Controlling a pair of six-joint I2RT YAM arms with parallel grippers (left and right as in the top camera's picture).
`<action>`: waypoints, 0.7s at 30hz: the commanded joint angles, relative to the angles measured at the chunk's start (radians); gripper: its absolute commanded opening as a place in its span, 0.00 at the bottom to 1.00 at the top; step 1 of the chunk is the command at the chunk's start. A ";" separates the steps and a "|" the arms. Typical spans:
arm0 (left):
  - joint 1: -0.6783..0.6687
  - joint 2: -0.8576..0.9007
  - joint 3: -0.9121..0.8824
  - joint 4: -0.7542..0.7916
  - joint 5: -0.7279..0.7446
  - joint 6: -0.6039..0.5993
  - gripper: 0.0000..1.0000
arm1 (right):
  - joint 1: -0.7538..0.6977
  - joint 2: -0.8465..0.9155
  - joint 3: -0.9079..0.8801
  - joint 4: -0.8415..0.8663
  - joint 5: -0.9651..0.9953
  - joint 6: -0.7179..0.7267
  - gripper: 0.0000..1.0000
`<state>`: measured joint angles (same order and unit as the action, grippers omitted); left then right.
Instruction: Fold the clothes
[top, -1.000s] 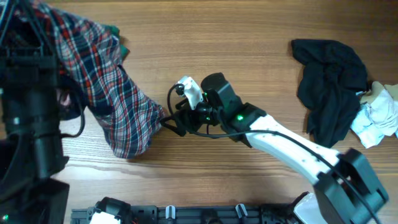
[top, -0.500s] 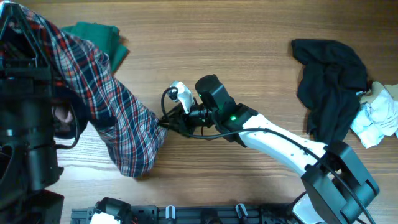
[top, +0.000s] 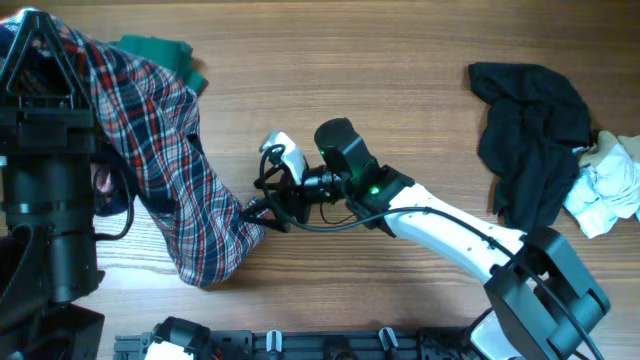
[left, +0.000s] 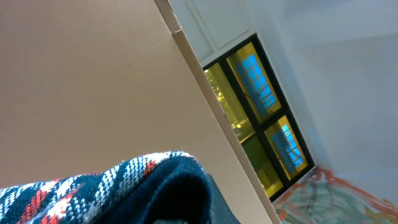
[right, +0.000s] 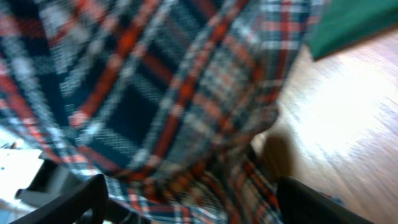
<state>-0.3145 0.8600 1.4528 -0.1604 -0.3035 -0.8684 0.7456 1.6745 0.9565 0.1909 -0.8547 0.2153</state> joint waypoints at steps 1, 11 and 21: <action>0.005 -0.010 0.029 0.024 -0.020 0.028 0.04 | 0.031 0.004 0.000 0.043 -0.123 -0.033 0.90; 0.005 -0.013 0.029 0.024 -0.050 0.041 0.04 | 0.028 0.004 0.001 -0.059 0.098 -0.006 0.04; 0.004 -0.016 0.029 -0.199 -0.100 0.119 0.04 | -0.292 -0.065 0.161 -0.453 0.127 -0.218 0.04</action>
<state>-0.3149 0.8604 1.4528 -0.3222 -0.3561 -0.8310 0.4892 1.6619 1.0359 -0.1665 -0.7727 0.1074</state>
